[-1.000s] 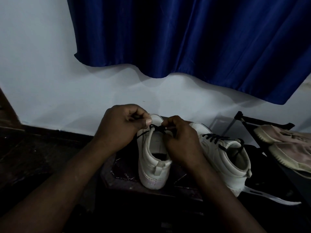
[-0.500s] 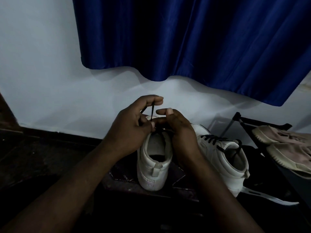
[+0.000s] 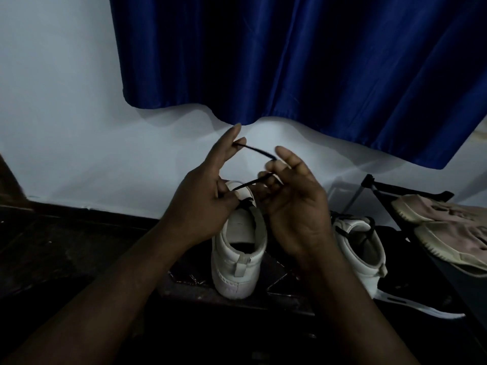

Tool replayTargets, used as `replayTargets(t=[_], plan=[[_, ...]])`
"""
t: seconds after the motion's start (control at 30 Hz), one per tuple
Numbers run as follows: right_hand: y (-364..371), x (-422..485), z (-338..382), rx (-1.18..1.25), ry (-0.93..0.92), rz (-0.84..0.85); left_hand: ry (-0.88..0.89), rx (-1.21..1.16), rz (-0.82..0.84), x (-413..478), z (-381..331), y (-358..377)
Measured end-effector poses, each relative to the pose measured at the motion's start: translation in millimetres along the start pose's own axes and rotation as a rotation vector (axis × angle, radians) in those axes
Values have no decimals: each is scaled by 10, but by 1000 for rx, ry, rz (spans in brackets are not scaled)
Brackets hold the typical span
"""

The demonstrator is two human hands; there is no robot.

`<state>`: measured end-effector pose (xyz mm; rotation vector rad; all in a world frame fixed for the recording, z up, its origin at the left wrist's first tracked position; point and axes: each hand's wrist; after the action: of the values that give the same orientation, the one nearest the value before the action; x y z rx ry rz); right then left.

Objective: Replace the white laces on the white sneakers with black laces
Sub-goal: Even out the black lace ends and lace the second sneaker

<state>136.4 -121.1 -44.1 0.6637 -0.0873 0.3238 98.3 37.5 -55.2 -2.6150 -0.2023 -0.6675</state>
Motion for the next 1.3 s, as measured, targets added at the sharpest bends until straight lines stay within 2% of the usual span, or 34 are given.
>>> replayTargets(t=[0.07, 0.17, 0.23, 0.3, 0.4, 0.57, 0.63, 0.73, 0.93, 1.13, 1.3], plan=[[-84, 29, 105, 154, -16, -60, -36, -17, -66, 1, 27, -9], [-235, 61, 234, 273, -39, -193, -140, 20, -258, 10, 95, -18], [-325, 68, 287, 290, -50, -248, -250, 28, -378, 36, 162, -58], [-383, 62, 319, 241, -61, -274, -359, 21, -423, 63, 253, -108], [-427, 39, 348, 134, -94, -277, -461, 75, -364, 77, 378, -121], [-399, 23, 326, -178, -158, -296, -505, 241, -324, 91, 411, -76], [-378, 13, 281, -334, -167, -270, -502, 213, -320, 99, 397, -62], [-341, -19, 207, -512, -165, -205, -498, 53, -316, 99, 373, -53], [-290, -36, 198, -500, -139, -187, -477, -92, -295, 104, 326, -77], [-248, -39, 173, -509, -170, -200, -547, -168, -323, 113, 358, -153], [-242, 4, 138, -595, -286, -243, -670, -500, -385, 115, 220, -204]])
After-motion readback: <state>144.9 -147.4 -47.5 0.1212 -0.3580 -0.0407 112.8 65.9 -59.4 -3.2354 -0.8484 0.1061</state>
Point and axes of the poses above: each hand's wrist, its own x-axis towards the middle knuckle, its own y-axis out of the palm, z = x × y
